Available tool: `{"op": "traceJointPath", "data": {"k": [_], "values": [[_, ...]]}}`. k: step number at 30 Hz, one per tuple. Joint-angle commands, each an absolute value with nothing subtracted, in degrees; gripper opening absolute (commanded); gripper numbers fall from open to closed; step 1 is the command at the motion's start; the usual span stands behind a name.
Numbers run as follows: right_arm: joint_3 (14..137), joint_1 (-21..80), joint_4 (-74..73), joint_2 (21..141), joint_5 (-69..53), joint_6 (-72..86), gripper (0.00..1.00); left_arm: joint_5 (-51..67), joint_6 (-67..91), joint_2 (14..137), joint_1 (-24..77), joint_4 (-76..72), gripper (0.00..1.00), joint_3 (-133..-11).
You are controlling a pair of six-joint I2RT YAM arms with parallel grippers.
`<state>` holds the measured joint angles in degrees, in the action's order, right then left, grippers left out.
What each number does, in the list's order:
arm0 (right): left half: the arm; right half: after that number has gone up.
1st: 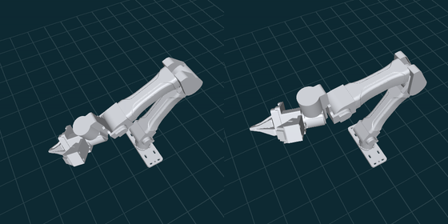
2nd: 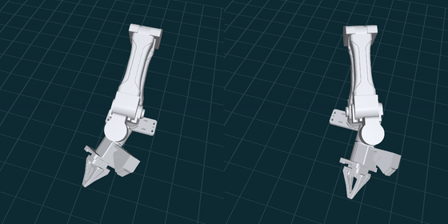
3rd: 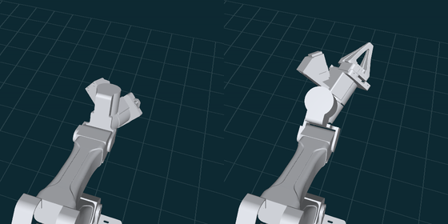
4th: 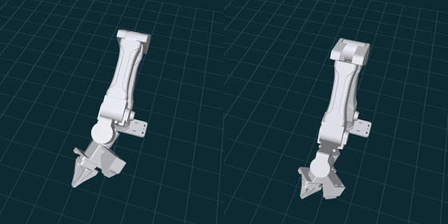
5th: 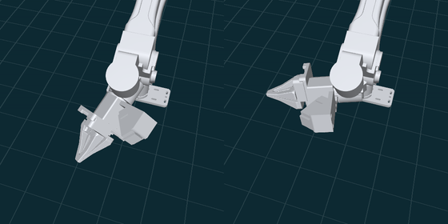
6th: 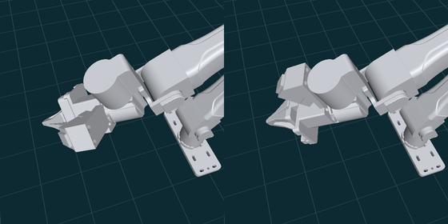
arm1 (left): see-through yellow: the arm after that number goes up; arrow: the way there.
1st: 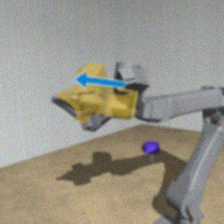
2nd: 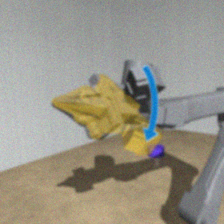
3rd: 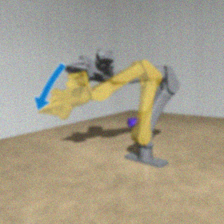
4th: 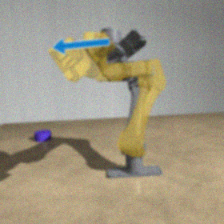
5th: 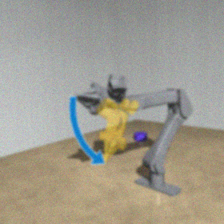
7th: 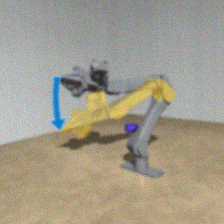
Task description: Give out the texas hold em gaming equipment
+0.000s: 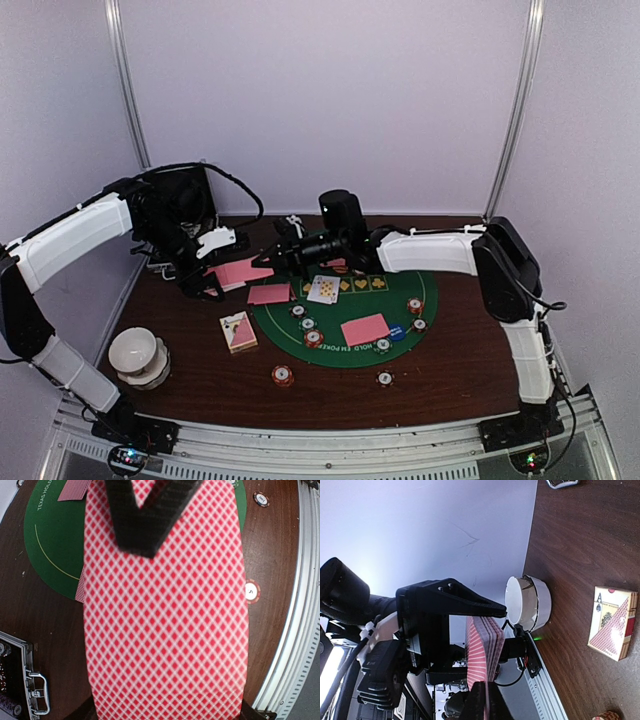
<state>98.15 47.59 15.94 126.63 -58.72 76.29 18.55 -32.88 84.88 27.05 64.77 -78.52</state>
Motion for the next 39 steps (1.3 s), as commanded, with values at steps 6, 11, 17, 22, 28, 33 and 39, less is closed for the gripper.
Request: {"op": "traceJointPath", "data": {"k": [6, 11, 17, 22, 28, 33, 39], "values": [[95.89, 44.70, 8.77, 119.26, -59.83, 69.23, 0.00, 19.08, -33.30, 84.55, 26.63, 63.37, 0.00, -78.74], [99.32, 42.10, -7.68, 116.57, -58.34, 56.48, 0.00, 18.43, -33.27, 84.46, 26.64, 63.43, 0.00, -78.66], [114.73, 39.81, -50.43, 116.90, -33.96, 23.09, 0.00, 18.19, -33.14, 84.55, 26.63, 63.37, 0.00, -78.41], [116.66, 40.89, -57.21, 116.92, -7.08, 8.75, 0.00, 18.11, -32.96, 84.56, 26.65, 63.41, 0.00, -78.39], [112.95, 45.26, -51.45, 118.12, 18.40, -5.61, 0.00, 18.00, -32.96, 84.48, 26.63, 63.44, 0.00, -78.39], [108.37, 48.91, -40.28, 120.32, 29.70, -18.06, 0.00, 17.99, -32.81, 84.48, 26.63, 63.37, 0.00, -78.49], [104.16, 52.37, -29.29, 125.34, 35.64, -30.90, 0.00, 17.93, -32.77, 84.26, 26.63, 63.39, 0.00, -78.49]]}}
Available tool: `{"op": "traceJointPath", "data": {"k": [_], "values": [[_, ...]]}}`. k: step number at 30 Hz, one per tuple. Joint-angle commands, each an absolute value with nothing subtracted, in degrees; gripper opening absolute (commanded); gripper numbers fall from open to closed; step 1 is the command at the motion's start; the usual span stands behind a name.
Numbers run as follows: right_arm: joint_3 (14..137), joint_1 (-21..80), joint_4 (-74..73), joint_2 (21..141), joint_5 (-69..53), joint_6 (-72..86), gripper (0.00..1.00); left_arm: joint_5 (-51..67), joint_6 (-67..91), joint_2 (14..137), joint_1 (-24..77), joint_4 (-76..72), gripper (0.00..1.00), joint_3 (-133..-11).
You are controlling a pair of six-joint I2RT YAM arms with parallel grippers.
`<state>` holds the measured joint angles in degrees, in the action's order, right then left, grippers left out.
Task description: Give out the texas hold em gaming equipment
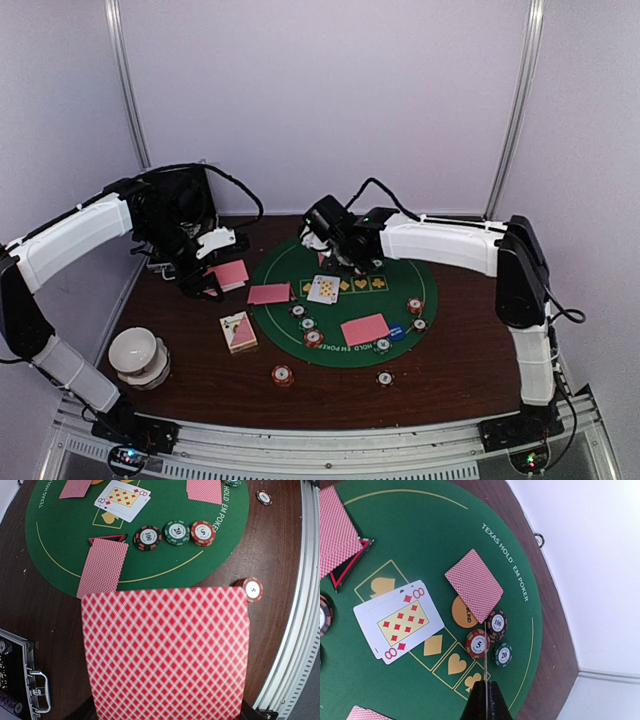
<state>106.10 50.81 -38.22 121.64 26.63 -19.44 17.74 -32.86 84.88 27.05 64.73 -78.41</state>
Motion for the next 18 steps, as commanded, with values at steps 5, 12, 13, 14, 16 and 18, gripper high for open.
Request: {"op": "traceJointPath", "data": {"k": [5, 12, 13, 14, 16, 18], "values": [[103.64, 53.93, -28.76, 129.38, 36.33, -33.10, 0.00, 18.09, -32.69, 83.96, 26.63, 63.39, 0.00, -78.42], [100.04, 55.47, -24.71, 130.62, 36.29, -34.59, 0.00, 17.91, -32.78, 83.98, 26.66, 63.37, 0.00, -78.17], [100.04, 55.66, -24.81, 130.76, 36.25, -34.62, 0.00, 18.00, -32.71, 84.01, 26.65, 63.37, 0.00, -78.26], [99.99, 55.78, -25.01, 130.78, 36.01, -34.55, 0.02, 18.02, -32.77, 84.07, 26.63, 63.44, 0.00, -78.30], [99.66, 55.97, -25.34, 130.51, 35.67, -34.33, 0.21, 18.13, -32.75, 84.07, 26.64, 63.39, 0.00, -78.40], [99.06, 56.15, -25.55, 130.13, 35.35, -34.17, 0.44, 18.14, -32.78, 84.01, 26.63, 63.39, 0.00, -78.18]]}}
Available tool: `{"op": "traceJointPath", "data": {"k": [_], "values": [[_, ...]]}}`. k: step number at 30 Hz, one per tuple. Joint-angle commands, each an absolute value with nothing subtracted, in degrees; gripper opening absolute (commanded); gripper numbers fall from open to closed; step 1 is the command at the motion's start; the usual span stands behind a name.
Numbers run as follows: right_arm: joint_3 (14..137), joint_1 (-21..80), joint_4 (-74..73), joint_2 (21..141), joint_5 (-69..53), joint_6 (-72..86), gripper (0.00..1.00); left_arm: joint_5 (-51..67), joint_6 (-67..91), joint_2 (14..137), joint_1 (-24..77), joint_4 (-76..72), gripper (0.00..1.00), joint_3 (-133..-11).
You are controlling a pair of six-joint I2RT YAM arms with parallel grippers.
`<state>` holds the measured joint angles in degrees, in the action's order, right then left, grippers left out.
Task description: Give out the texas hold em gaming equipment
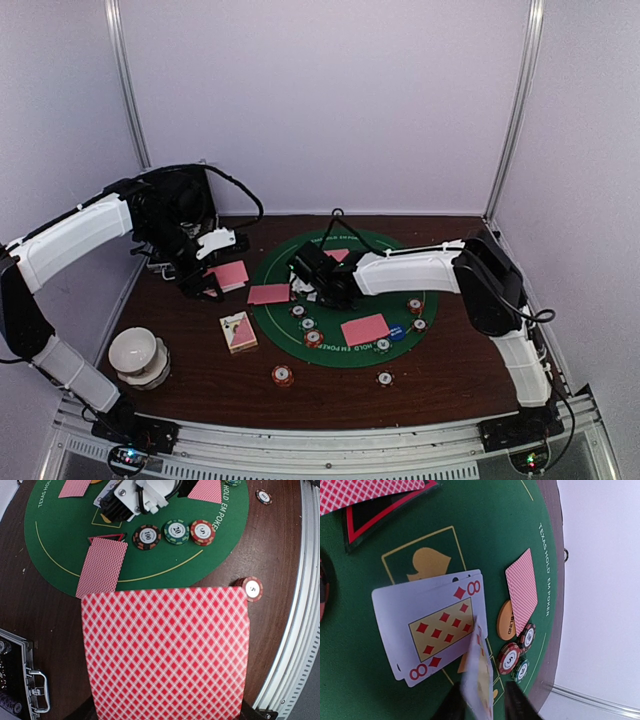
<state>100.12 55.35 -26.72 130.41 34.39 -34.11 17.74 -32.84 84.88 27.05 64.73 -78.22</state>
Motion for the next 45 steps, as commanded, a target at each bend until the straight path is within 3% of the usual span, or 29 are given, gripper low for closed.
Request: {"op": "traceJointPath", "data": {"k": [1, 5, 9, 15, 21, 25, 36, 40, 45], "values": [[98.58, 56.24, -25.57, 129.82, 35.14, -33.97, 0.49, 18.12, -32.74, 83.93, 26.63, 63.38, 0.00, -78.14], [97.04, 56.34, -25.63, 128.01, 34.87, -32.86, 0.68, 18.26, -32.76, 83.73, 26.65, 63.38, 0.00, -77.96], [96.02, 56.34, -24.31, 124.84, 35.96, -30.67, 0.77, 18.42, -32.70, 83.76, 26.63, 63.39, 0.00, -78.26], [95.78, 56.32, -23.14, 118.22, 37.46, -24.81, 0.99, 18.71, -32.69, 83.66, 26.63, 63.50, 0.00, -78.31], [101.36, 54.62, -30.63, 113.14, 36.93, -7.09, 0.99, 18.72, -32.66, 83.47, 26.63, 63.59, 0.00, -78.48], [103.44, 50.65, -36.41, 108.73, 15.25, 9.60, 1.00, 18.66, -32.71, 83.40, 26.63, 63.55, 0.00, -78.57], [97.71, 46.67, -28.98, 107.59, -30.12, 36.16, 0.98, 18.70, -32.79, 84.09, 26.63, 63.30, 0.00, -78.66], [96.71, 47.11, -21.36, 110.69, -40.89, 45.58, 0.95, 18.79, -32.70, 84.55, 26.63, 62.99, 0.00, -78.90], [99.21, 49.14, -18.25, 114.02, -44.61, 49.53, 0.95, 18.80, -32.59, 85.05, 26.63, 62.84, 0.00, -79.72]]}}
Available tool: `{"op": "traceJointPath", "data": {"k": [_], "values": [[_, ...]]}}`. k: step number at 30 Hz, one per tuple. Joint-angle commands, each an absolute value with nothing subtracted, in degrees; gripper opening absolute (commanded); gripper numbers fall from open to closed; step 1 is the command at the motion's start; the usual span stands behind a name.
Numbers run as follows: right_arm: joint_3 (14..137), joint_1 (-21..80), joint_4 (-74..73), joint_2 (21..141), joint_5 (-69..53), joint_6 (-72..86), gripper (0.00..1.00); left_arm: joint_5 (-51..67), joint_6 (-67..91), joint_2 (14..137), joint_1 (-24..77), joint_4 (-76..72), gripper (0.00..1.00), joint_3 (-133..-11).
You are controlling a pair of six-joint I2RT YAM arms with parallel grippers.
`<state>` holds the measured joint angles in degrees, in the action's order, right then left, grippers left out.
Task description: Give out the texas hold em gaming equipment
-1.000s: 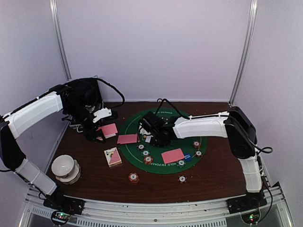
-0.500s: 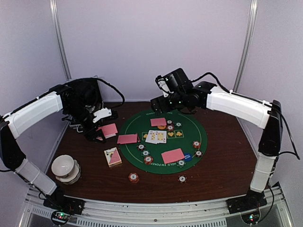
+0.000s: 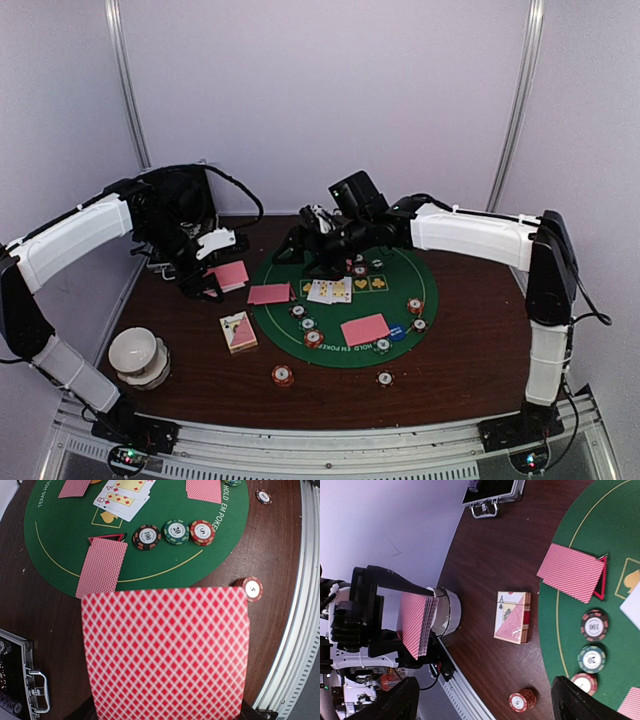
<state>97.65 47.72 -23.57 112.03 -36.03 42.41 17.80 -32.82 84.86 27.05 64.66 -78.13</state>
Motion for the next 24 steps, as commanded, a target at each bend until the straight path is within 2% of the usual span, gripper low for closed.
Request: {"op": "traceJointPath", "data": {"k": [1, 9, 24], "values": [[99.68, 49.32, -17.55, 114.64, -45.53, 50.50, 0.94, 18.86, -32.59, 85.19, 26.63, 62.85, 0.00, -79.84], [98.39, 50.68, -5.86, 117.73, -50.67, 60.23, 0.89, 19.32, -32.61, 85.77, 26.63, 62.86, 0.00, -80.24], [104.58, 52.07, -2.43, 124.66, -52.72, 65.31, 0.88, 20.19, -32.57, 85.67, 26.69, 62.90, 0.00, -81.12]]}}
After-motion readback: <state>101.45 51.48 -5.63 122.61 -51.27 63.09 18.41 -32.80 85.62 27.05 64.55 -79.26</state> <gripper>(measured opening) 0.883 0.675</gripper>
